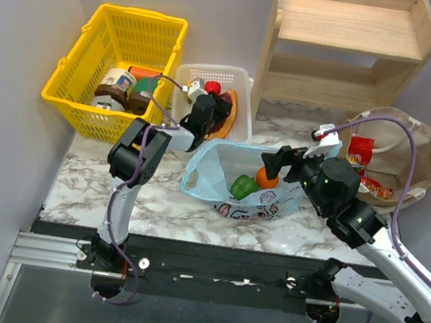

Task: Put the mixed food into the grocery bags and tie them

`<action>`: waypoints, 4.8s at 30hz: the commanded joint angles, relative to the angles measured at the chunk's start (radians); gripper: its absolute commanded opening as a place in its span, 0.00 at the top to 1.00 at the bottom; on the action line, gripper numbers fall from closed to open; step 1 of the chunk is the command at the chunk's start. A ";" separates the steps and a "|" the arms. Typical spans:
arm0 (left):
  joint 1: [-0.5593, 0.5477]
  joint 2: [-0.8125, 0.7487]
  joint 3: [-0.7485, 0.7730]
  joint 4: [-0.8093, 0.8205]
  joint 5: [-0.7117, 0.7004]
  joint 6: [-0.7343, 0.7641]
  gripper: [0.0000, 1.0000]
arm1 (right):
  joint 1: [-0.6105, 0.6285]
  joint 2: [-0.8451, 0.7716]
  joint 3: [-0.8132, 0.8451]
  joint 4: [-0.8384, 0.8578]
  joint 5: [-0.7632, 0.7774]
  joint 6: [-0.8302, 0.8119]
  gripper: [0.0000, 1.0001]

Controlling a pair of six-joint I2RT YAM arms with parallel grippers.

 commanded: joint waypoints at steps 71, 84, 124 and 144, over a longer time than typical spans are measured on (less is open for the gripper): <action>0.074 -0.064 0.581 -0.655 -0.026 0.814 0.59 | 0.000 -0.021 -0.002 0.020 0.025 -0.072 0.00; -0.036 -0.670 -0.112 -0.391 0.163 0.765 0.62 | 0.000 -0.019 -0.053 0.104 0.079 -0.152 0.00; -0.098 -0.961 -0.182 -0.617 0.186 0.659 0.01 | 0.000 -0.090 -0.149 0.161 0.073 -0.154 0.00; 0.039 0.074 0.687 -0.893 -0.128 0.895 0.01 | 0.002 -0.024 -0.088 0.077 0.014 -0.071 0.00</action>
